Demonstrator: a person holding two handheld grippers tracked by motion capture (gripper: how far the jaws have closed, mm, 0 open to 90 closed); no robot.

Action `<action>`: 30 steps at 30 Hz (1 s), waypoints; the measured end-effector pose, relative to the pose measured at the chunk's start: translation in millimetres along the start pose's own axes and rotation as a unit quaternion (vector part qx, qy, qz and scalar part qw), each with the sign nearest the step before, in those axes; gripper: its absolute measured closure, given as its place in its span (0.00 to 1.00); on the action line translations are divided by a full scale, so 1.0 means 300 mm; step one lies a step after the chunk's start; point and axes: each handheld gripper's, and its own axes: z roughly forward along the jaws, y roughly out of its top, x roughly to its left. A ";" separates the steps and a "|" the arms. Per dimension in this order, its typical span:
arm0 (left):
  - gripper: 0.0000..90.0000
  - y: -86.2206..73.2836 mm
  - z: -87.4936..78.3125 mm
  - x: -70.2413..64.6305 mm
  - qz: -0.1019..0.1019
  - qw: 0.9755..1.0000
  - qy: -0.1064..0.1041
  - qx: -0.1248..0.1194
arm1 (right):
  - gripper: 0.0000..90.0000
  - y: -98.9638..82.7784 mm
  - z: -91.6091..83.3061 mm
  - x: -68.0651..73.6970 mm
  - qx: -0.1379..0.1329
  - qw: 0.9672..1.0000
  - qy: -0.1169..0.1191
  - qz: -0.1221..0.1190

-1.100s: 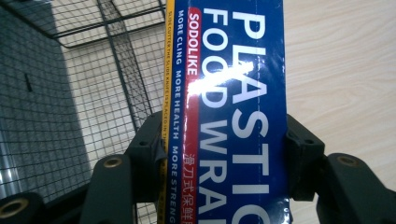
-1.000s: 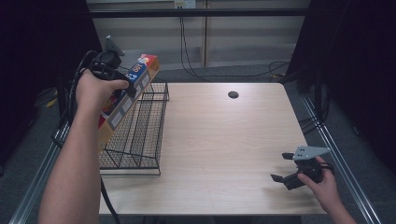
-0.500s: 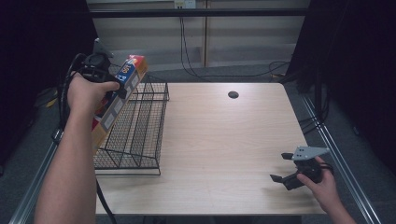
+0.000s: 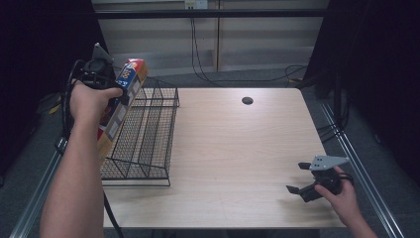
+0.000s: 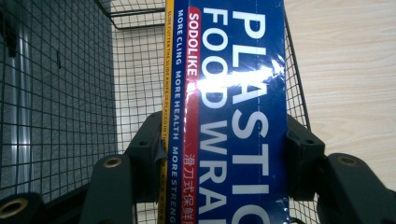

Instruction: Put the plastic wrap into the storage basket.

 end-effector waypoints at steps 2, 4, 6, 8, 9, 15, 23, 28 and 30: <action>0.48 0.000 0.001 0.005 -0.004 1.000 0.003 0.000 | 0.03 0.000 0.000 0.001 0.000 1.000 0.000 0.001; 0.48 -0.001 0.003 0.008 -0.009 1.000 0.005 -0.002 | 0.03 0.001 0.000 0.000 0.001 1.000 -0.001 -0.002; 0.48 -0.002 0.003 0.011 -0.016 1.000 0.005 -0.002 | 0.03 0.002 0.001 0.002 0.001 1.000 -0.002 0.000; 0.48 -0.003 0.006 0.013 -0.020 1.000 0.008 -0.001 | 0.03 0.002 0.002 0.004 0.002 1.000 0.001 -0.001; 0.48 -0.004 0.008 0.013 -0.023 1.000 0.009 -0.001 | 0.03 0.002 0.002 0.004 0.002 1.000 0.001 -0.002; 0.48 -0.008 0.017 0.022 -0.038 0.999 0.014 -0.007 | 0.03 0.001 0.001 0.004 0.003 1.000 0.000 -0.003; 0.48 -0.018 0.045 0.030 -0.066 0.998 0.016 -0.011 | 0.03 0.001 0.001 0.004 0.003 1.000 0.000 -0.003; 0.48 -0.020 0.053 0.040 -0.070 0.997 0.018 -0.008 | 0.03 0.001 -0.001 0.005 0.003 1.000 -0.002 -0.004; 0.48 -0.022 0.049 0.047 -0.071 0.997 0.018 -0.009 | 0.03 0.001 0.000 0.004 0.003 1.000 -0.002 -0.003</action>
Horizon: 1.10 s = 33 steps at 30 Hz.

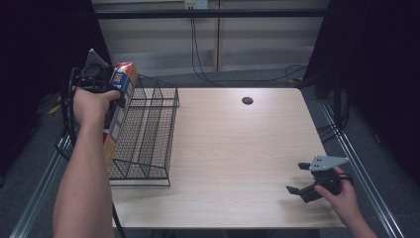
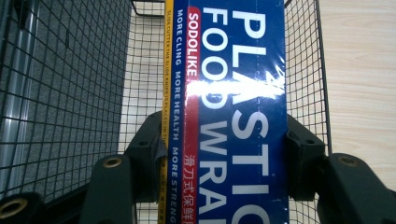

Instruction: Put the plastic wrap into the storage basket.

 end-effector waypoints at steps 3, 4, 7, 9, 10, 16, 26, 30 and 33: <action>0.48 -0.001 -0.006 0.008 -0.003 1.000 0.006 0.002 | 0.03 0.001 0.002 0.000 0.000 1.000 0.003 -0.001; 0.48 -0.001 -0.006 0.012 -0.004 1.000 0.008 0.001 | 0.03 0.001 0.002 0.000 0.000 1.000 0.003 -0.001; 0.48 -0.002 -0.005 0.023 -0.004 1.000 0.012 0.003 | 0.03 0.002 0.001 0.002 0.000 1.000 0.002 -0.002; 0.48 -0.004 0.001 0.033 -0.007 1.000 0.012 0.003 | 0.03 0.002 0.002 0.002 0.000 1.000 0.000 -0.002; 0.48 -0.005 0.004 0.036 -0.008 1.000 0.011 0.006 | 0.03 0.002 0.001 0.002 0.000 1.000 0.000 -0.002; 0.48 -0.006 0.020 0.046 -0.016 1.000 0.017 0.013 | 0.03 0.002 0.002 0.001 0.001 1.000 0.002 -0.001; 0.47 -0.007 0.041 0.047 -0.025 0.999 0.022 0.016 | 0.03 0.001 0.002 0.003 0.000 1.000 0.002 -0.002; 0.47 -0.007 0.060 0.046 -0.025 0.999 0.024 0.020 | 0.03 0.001 0.003 0.001 0.000 1.000 0.002 -0.001; 0.47 -0.007 0.071 0.043 -0.022 0.999 0.028 0.024 | 0.03 0.001 0.006 0.002 0.001 1.000 0.004 -0.003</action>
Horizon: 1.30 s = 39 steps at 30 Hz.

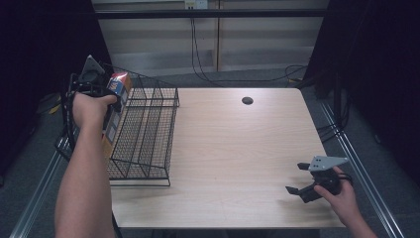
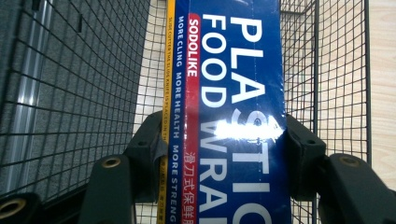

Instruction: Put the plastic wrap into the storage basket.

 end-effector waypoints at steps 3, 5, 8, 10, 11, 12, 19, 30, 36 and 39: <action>0.47 0.001 0.004 -0.007 -0.003 1.000 0.004 0.005 | 0.03 0.000 0.001 0.000 0.002 1.000 -0.001 0.000; 0.47 0.001 0.006 -0.009 -0.003 1.000 0.004 0.004 | 0.03 -0.001 0.001 0.000 0.001 1.000 0.001 0.001; 0.47 0.001 0.010 -0.008 0.002 1.000 0.007 0.003 | 0.03 -0.001 0.001 0.001 0.001 1.000 0.000 0.001; 0.47 -0.002 0.016 -0.009 -0.006 1.000 0.002 0.005 | 0.03 0.000 0.001 0.002 0.001 1.000 0.001 0.000; 0.47 -0.002 0.022 -0.007 -0.005 1.000 0.004 0.004 | 0.03 0.000 0.000 0.003 0.001 1.000 -0.001 0.000; 0.47 -0.004 0.028 -0.008 -0.006 1.000 0.004 0.007 | 0.03 0.001 0.000 0.003 0.001 1.000 -0.001 0.001; 0.47 -0.005 0.040 0.002 -0.002 1.000 0.004 0.012 | 0.03 -0.001 0.002 0.000 0.002 1.000 0.002 0.001; 0.46 -0.004 0.050 -0.003 -0.013 1.000 0.010 0.020 | 0.03 -0.001 0.004 0.004 0.003 1.000 0.002 -0.001; 0.46 -0.006 0.050 0.014 -0.018 1.000 0.005 0.020 | 0.03 0.000 0.005 0.004 0.003 1.000 0.001 -0.002; 0.46 -0.008 0.053 0.016 -0.023 0.999 0.007 0.023 | 0.03 0.000 0.007 0.004 0.004 1.000 0.002 -0.002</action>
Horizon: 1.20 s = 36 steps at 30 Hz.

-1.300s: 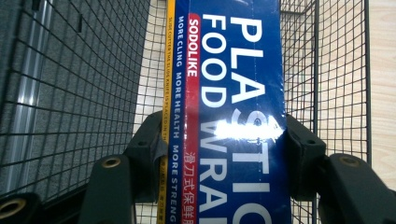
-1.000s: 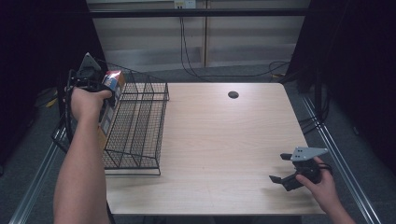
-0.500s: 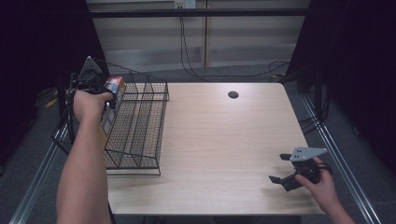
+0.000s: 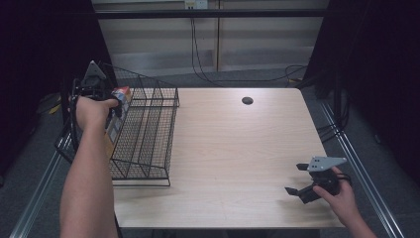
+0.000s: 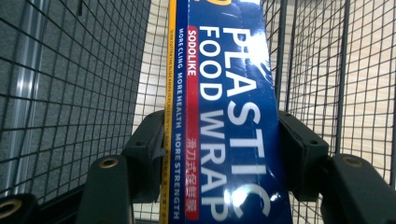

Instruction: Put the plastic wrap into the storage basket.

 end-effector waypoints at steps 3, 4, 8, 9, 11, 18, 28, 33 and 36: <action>0.46 0.000 -0.005 0.006 -0.004 1.000 -0.005 0.001 | 0.03 0.001 -0.001 0.002 0.000 1.000 -0.001 0.001; 0.46 0.000 -0.006 0.007 -0.004 1.000 -0.005 0.000 | 0.03 0.001 0.000 0.002 0.000 1.000 0.000 0.000; 0.45 0.000 -0.012 0.009 0.000 1.000 -0.003 -0.003 | 0.03 0.000 0.001 0.002 0.000 1.000 0.001 0.000; 0.46 0.002 -0.020 0.009 0.000 1.000 -0.007 -0.009 | 0.03 0.000 0.001 0.003 0.000 1.000 0.002 0.000; 0.47 0.009 -0.046 0.005 0.004 1.000 -0.008 -0.011 | 0.03 0.000 0.001 0.003 0.001 1.000 0.002 -0.001; 0.41 0.023 -0.114 -0.024 0.017 0.999 -0.012 -0.025 | 0.03 0.003 0.001 0.004 0.001 1.000 0.001 -0.003; 0.22 0.021 -0.132 -0.059 0.027 0.998 -0.021 -0.046 | 0.03 0.001 -0.001 0.003 -0.001 1.000 -0.001 0.000; 0.16 0.018 -0.122 -0.078 0.032 0.998 -0.030 -0.050 | 0.03 0.002 0.000 0.004 -0.001 1.000 0.000 0.001; 0.15 0.016 -0.108 -0.088 0.034 0.998 -0.034 -0.051 | 0.03 0.002 0.001 0.004 -0.001 1.000 0.001 0.001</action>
